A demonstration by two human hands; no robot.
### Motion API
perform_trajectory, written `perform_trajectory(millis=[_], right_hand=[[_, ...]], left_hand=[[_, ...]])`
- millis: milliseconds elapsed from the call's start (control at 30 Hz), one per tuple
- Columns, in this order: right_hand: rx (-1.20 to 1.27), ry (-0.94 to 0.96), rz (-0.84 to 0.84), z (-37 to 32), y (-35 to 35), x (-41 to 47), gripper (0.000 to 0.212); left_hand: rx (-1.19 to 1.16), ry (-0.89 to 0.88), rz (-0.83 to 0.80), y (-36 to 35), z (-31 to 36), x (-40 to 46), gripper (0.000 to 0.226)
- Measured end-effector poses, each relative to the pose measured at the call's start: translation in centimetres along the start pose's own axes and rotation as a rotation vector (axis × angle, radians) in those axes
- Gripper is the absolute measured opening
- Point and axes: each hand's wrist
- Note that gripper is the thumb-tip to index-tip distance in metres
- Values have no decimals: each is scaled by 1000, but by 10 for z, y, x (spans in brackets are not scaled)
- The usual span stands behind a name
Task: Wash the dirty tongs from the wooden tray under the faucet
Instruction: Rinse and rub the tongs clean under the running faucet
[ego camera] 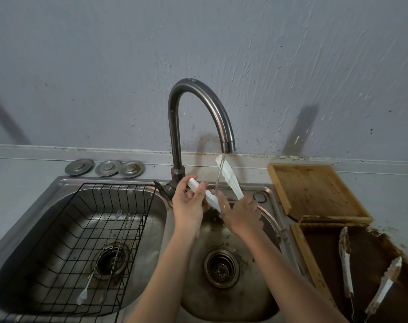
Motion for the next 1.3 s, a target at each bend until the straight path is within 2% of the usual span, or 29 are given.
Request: perform_trajectory(millis=[100, 233, 367, 433, 500, 533, 600, 700, 767, 833, 867, 900, 967, 1000, 1033, 1133, 1233, 1300], right_hand=[[65, 147, 48, 12, 6, 0, 79], [83, 310, -105, 39, 20, -1, 61], [284, 283, -302, 66, 35, -6, 51], [483, 235, -505, 78, 43, -11, 50], [592, 192, -672, 87, 48, -15, 49], [577, 184, -685, 90, 49, -17, 48], [528, 172, -621, 93, 51, -17, 48], [448, 159, -489, 89, 54, -14, 53], [371, 200, -376, 78, 55, -15, 54], [283, 261, -236, 64, 51, -15, 56], [230, 286, -162, 59, 49, -15, 57], [188, 301, -93, 55, 46, -15, 56], [151, 309, 10, 53, 42, -14, 50], [135, 312, 42, 53, 41, -14, 45], [107, 314, 62, 55, 40, -13, 41], [44, 300, 79, 64, 38, -13, 31], [45, 277, 86, 71, 32, -12, 28], [78, 275, 83, 71, 28, -12, 28]], left_hand=[[3, 17, -1, -1, 1, 0, 14], [17, 95, -11, 5, 0, 3, 12], [-4, 236, -116, 9, -4, 5, 10], [-17, 269, -182, 6, -8, 5, 11], [35, 292, -238, 6, -11, 5, 15], [105, 301, -268, 7, -11, 7, 16], [318, 273, -359, 11, -6, 11, 18], [889, 52, -515, 21, 4, 25, 26], [1013, 47, -539, 17, 9, 29, 28], [976, 83, -460, 10, 5, 31, 22], [932, 84, -348, 8, 0, 32, 10], [836, 99, -221, 6, -3, 33, 14], [459, 224, -27, 5, -12, 33, 45], [337, 270, 33, 6, -16, 35, 46], [320, 282, 55, 9, -18, 36, 39], [541, 343, -47, 14, -15, 33, 14], [693, 453, -238, 15, -8, 30, 18], [784, 452, -287, 13, -2, 28, 25]])
Point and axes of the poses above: each hand's wrist, its own x-axis towards the middle knuckle, its own y-axis out of the back of the hand, z = x × y, and after that the axes turned 15 degrees about -x, right-handed
